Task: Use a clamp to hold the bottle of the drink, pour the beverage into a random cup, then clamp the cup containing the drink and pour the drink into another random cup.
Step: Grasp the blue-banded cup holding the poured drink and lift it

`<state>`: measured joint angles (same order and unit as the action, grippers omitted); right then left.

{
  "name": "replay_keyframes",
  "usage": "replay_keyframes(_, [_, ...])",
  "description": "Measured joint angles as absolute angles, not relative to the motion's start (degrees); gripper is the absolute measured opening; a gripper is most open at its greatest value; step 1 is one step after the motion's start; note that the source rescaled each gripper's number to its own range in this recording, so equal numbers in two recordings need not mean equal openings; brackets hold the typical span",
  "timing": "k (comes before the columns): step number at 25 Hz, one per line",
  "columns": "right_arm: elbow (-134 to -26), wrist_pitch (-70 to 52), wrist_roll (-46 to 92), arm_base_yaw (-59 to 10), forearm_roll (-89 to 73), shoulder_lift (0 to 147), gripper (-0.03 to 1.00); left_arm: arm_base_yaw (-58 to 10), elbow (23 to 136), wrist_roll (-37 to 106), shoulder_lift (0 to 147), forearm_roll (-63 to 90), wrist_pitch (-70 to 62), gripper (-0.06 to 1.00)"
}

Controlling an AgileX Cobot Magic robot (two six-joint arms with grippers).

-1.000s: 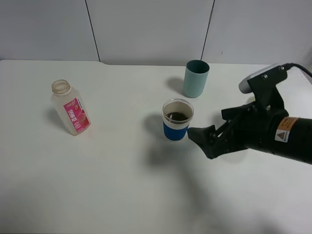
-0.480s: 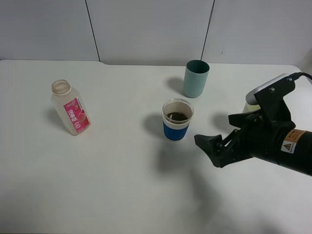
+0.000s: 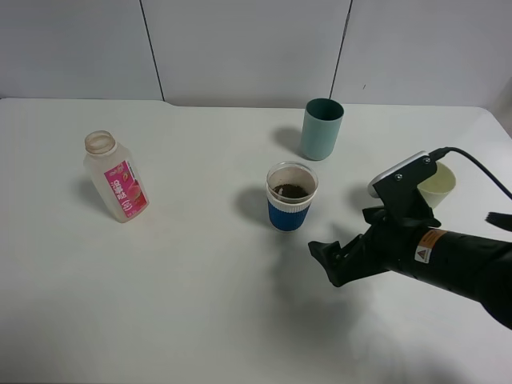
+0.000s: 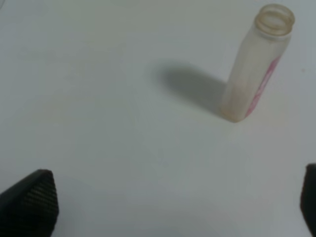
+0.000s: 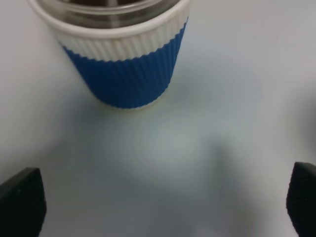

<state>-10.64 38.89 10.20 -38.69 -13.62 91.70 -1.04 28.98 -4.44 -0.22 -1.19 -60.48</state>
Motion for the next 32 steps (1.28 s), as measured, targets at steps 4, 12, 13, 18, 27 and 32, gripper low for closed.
replay_keyframes(4, [-10.6,48.6,8.3,-38.7,-13.8,98.0,1.0,-1.0,29.0,-4.4,-0.2,-1.2,-60.5,1.0])
replay_keyframes(12, [-10.9,63.2,5.0,-38.7,-11.1,107.3,1.0,-1.0,29.0,-4.4,-0.2,-1.2,-60.5,1.0])
replay_keyframes(13, [-11.1,63.6,5.0,-38.7,-10.9,108.2,1.0,-1.0,29.0,-4.4,-0.2,-1.2,-60.5,1.0])
replay_keyframes(18, [-13.4,67.1,5.0,-38.7,-10.5,111.9,1.0,-1.0,29.0,-4.4,-0.2,-1.2,-60.5,1.0])
replay_keyframes(27, [-16.9,69.1,5.0,-38.7,-10.3,114.7,1.0,-1.0,29.0,-4.4,-0.2,-1.2,-60.5,1.0])
replay_keyframes(32, [-19.0,69.2,5.5,-38.7,-8.9,114.7,1.0,-1.0,29.0,-4.4,-0.2,-1.2,-60.5,1.0])
